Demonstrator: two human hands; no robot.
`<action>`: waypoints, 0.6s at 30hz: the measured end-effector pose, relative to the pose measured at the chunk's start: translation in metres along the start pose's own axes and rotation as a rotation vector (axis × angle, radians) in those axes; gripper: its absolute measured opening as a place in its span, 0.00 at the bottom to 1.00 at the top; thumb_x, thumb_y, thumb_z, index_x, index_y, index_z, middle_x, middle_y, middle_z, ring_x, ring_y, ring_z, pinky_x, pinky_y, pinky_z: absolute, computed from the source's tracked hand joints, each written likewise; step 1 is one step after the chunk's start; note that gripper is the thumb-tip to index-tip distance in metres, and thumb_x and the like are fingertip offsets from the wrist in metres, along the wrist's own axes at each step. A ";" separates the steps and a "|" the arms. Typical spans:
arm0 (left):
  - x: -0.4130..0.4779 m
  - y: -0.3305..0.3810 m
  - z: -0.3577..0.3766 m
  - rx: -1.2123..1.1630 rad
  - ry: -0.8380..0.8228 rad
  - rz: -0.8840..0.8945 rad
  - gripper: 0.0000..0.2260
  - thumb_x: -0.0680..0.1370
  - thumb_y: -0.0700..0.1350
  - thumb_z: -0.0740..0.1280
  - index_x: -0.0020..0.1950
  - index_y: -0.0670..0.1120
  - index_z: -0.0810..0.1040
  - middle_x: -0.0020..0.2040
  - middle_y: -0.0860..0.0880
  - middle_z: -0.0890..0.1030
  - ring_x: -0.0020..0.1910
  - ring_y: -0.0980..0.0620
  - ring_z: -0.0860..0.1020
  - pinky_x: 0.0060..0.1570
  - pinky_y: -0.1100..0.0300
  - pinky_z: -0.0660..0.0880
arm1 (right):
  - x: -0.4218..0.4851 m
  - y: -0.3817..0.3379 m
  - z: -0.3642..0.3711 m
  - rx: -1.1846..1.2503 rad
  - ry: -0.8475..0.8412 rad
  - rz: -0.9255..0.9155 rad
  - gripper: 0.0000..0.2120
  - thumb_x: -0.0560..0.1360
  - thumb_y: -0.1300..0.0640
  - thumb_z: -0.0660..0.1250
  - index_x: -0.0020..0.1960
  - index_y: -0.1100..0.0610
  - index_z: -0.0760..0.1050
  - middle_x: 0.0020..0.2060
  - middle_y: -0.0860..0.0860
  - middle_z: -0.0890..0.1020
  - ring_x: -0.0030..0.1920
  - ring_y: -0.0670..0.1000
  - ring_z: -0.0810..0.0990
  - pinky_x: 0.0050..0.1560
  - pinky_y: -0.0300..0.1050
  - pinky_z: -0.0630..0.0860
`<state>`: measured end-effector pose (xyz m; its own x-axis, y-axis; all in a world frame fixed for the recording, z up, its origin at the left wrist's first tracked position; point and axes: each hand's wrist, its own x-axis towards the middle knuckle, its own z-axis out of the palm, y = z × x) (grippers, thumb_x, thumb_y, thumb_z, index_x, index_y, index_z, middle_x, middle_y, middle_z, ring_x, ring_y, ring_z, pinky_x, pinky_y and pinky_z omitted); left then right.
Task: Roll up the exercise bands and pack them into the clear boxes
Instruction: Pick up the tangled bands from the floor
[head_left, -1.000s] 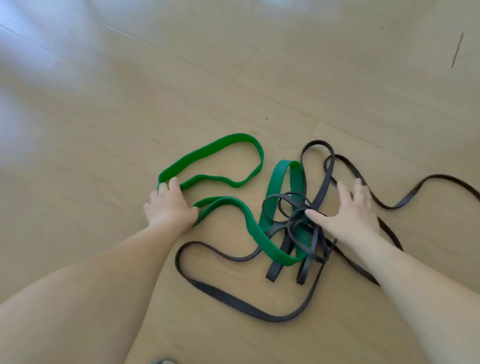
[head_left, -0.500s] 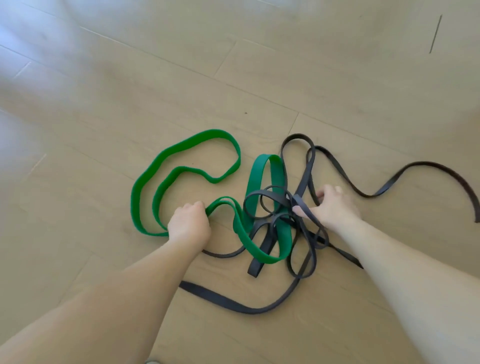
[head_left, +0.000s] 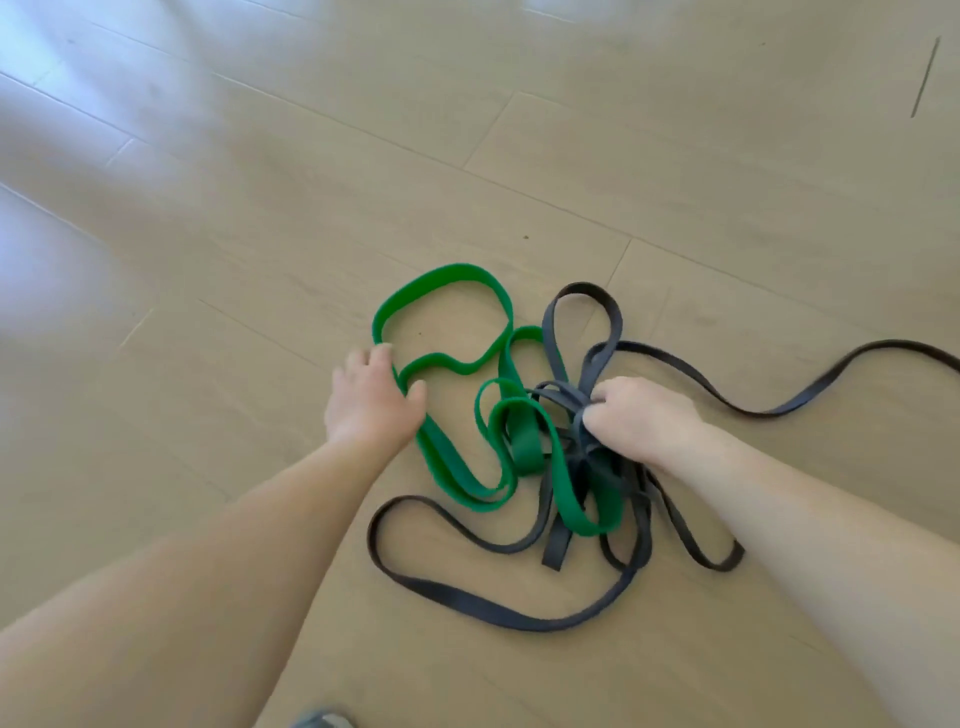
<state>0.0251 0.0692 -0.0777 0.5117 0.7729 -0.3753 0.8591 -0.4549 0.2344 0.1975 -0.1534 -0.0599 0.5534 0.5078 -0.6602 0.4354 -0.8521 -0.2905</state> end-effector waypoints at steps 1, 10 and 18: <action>0.009 -0.005 0.003 -0.031 -0.052 -0.095 0.34 0.77 0.60 0.69 0.79 0.48 0.63 0.74 0.44 0.68 0.72 0.41 0.70 0.67 0.45 0.73 | 0.000 -0.002 -0.003 0.045 0.037 0.012 0.11 0.75 0.50 0.57 0.39 0.52 0.73 0.40 0.51 0.79 0.44 0.57 0.78 0.39 0.47 0.70; 0.005 -0.009 0.038 -0.020 -0.202 0.001 0.24 0.76 0.37 0.63 0.73 0.49 0.70 0.63 0.44 0.73 0.61 0.40 0.77 0.57 0.48 0.78 | -0.021 0.002 0.037 -0.008 -0.045 0.061 0.63 0.58 0.19 0.67 0.82 0.50 0.50 0.77 0.53 0.66 0.74 0.57 0.69 0.66 0.58 0.76; -0.104 -0.062 0.037 0.222 -0.490 0.014 0.22 0.80 0.49 0.60 0.75 0.60 0.70 0.67 0.50 0.70 0.69 0.45 0.69 0.60 0.49 0.76 | -0.029 0.005 0.062 -0.123 0.088 -0.015 0.56 0.67 0.28 0.70 0.82 0.47 0.43 0.74 0.55 0.67 0.70 0.59 0.72 0.56 0.56 0.80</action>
<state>-0.0814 0.0006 -0.0863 0.4228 0.4931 -0.7604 0.8065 -0.5874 0.0675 0.1394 -0.1802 -0.0848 0.6039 0.5337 -0.5920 0.5246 -0.8253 -0.2088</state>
